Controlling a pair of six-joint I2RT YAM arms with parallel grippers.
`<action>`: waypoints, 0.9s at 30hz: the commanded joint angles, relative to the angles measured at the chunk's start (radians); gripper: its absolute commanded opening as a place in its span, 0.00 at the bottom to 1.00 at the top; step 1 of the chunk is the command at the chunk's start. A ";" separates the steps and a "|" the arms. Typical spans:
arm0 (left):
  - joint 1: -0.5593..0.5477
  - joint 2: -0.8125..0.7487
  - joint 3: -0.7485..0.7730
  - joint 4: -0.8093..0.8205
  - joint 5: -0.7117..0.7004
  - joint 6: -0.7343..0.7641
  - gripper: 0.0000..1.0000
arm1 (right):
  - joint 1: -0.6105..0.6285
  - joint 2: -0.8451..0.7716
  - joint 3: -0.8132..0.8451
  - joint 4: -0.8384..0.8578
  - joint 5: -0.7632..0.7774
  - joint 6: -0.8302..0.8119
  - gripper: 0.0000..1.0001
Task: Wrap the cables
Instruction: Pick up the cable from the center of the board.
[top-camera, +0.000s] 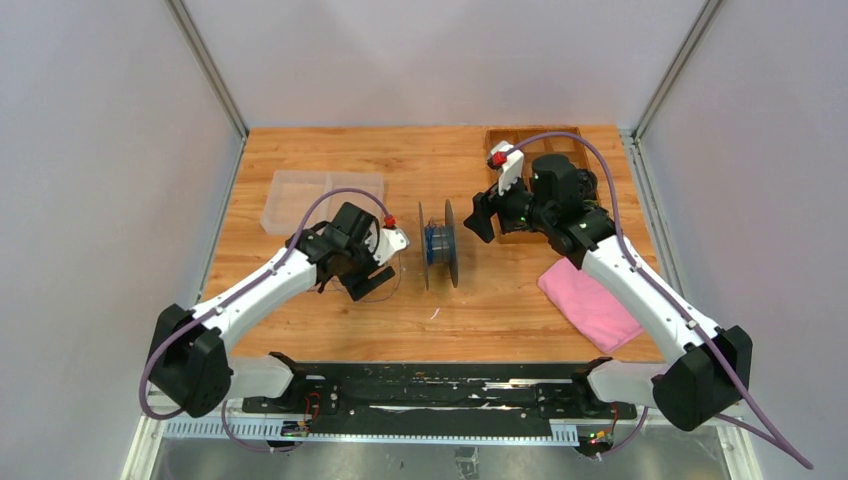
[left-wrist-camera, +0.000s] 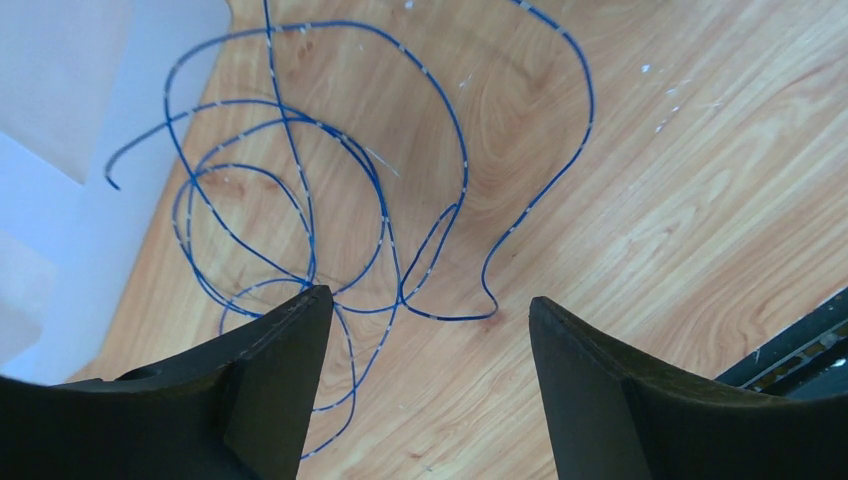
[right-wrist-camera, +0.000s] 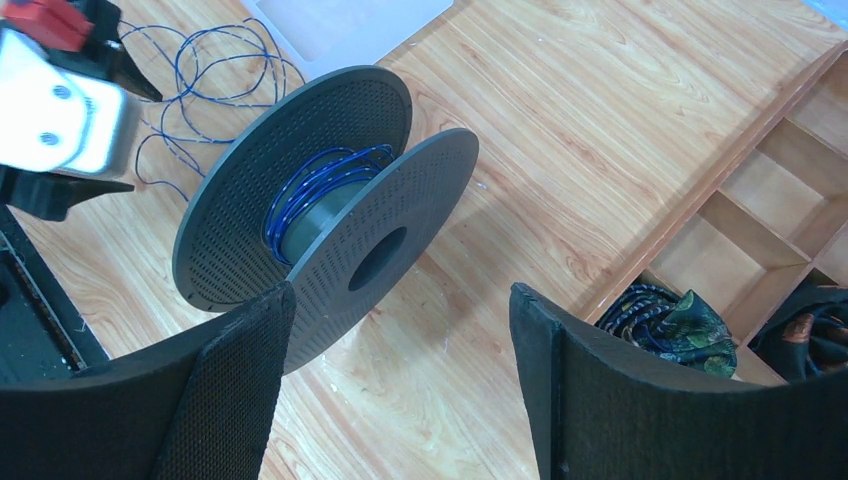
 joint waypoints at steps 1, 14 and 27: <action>0.034 0.068 0.006 -0.011 -0.011 -0.045 0.77 | -0.019 -0.022 -0.020 0.034 0.025 -0.026 0.78; 0.078 0.155 -0.028 0.029 -0.095 -0.097 0.75 | -0.020 -0.005 -0.035 0.044 0.019 -0.031 0.78; 0.078 0.159 -0.067 0.075 -0.066 -0.090 0.37 | -0.020 0.018 -0.024 0.046 -0.003 -0.020 0.78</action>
